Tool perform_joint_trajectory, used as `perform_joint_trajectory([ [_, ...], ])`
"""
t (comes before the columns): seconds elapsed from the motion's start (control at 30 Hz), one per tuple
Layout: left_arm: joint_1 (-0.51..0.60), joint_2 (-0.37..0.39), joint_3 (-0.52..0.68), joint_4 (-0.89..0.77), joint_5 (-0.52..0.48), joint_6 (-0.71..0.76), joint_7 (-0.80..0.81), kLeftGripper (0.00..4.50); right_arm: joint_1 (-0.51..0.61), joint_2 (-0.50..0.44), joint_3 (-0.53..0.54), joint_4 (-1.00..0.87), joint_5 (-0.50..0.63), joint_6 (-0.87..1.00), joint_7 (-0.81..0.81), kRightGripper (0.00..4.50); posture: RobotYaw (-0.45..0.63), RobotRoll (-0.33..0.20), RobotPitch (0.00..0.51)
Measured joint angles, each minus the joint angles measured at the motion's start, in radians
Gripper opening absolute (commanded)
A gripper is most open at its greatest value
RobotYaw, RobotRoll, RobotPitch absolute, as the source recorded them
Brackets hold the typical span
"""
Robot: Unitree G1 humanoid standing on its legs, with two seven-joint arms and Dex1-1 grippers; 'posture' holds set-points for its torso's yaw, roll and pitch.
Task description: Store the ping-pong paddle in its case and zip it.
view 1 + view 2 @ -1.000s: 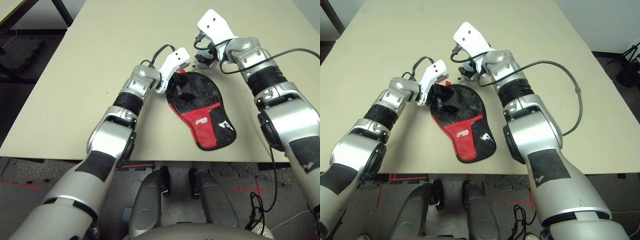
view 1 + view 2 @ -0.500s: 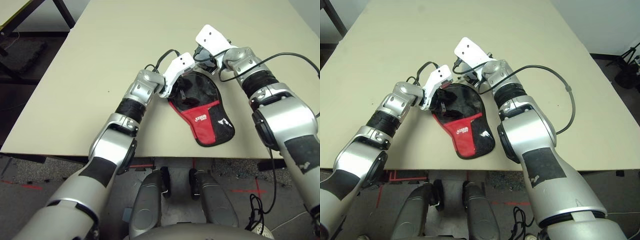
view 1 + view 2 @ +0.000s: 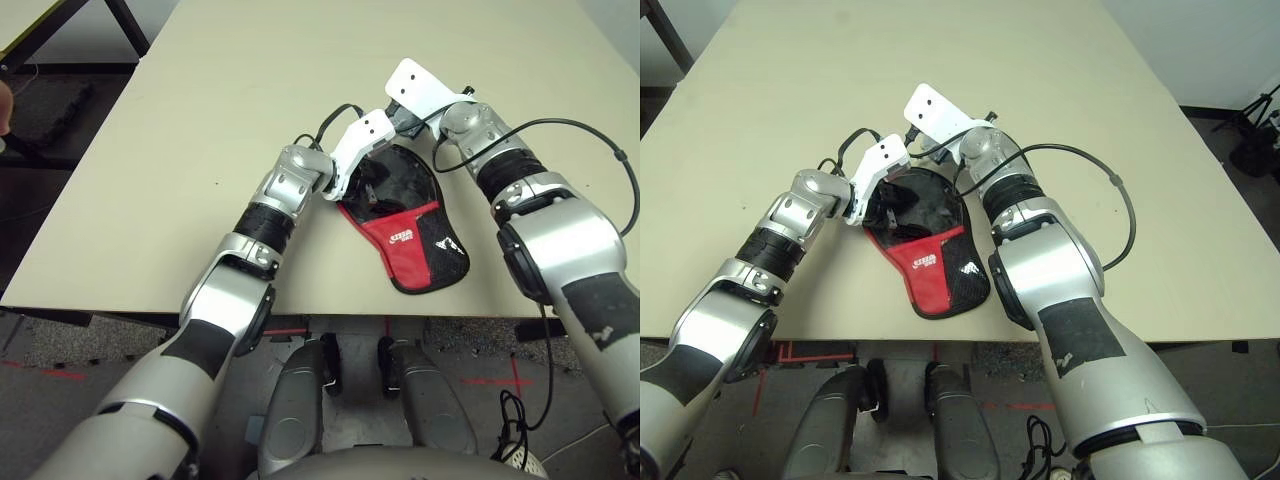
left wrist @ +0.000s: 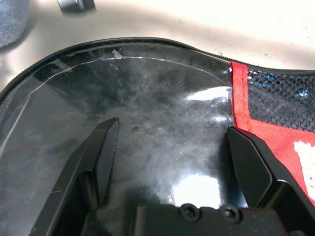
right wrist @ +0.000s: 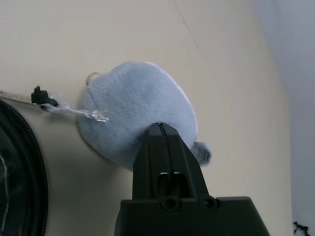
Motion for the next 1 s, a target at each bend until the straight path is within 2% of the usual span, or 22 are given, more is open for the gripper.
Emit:
perform_joint_trajectory([
  [0.27, -0.029, -0.013, -0.005, 0.053, -0.006, -0.008, 0.039, 4.50, 0.000, -0.037, -0.001, -0.004, -0.019, 0.041, 0.088, 0.02, -0.07, 0.000, 0.246],
  [0.4, -0.033, -0.013, -0.008, 0.065, -0.007, -0.024, 0.040, 4.50, -0.003, -0.049, -0.017, -0.022, -0.012, 0.051, 0.117, 0.02, -0.09, 0.000, 0.262],
  [0.5, -0.033, -0.011, -0.013, 0.062, -0.006, -0.030, 0.038, 4.50, -0.018, -0.058, -0.022, -0.030, -0.010, 0.058, 0.131, 0.64, -0.09, 0.000, 0.280],
  [0.9, 0.038, -0.002, -0.032, -0.105, -0.012, 0.046, 0.030, 4.50, -0.068, -0.069, -0.019, -0.039, -0.020, 0.054, 0.199, 4.31, -0.10, 0.000, 0.340],
  [0.93, 0.046, -0.002, -0.032, -0.118, -0.014, 0.053, 0.031, 4.50, -0.072, -0.070, -0.017, -0.039, -0.022, 0.052, 0.203, 4.47, -0.10, 0.000, 0.346],
  [1.0, 0.054, -0.004, -0.033, -0.135, -0.017, 0.063, 0.031, 4.50, -0.082, -0.070, -0.015, -0.039, -0.025, 0.048, 0.208, 4.47, -0.10, 0.000, 0.348],
])
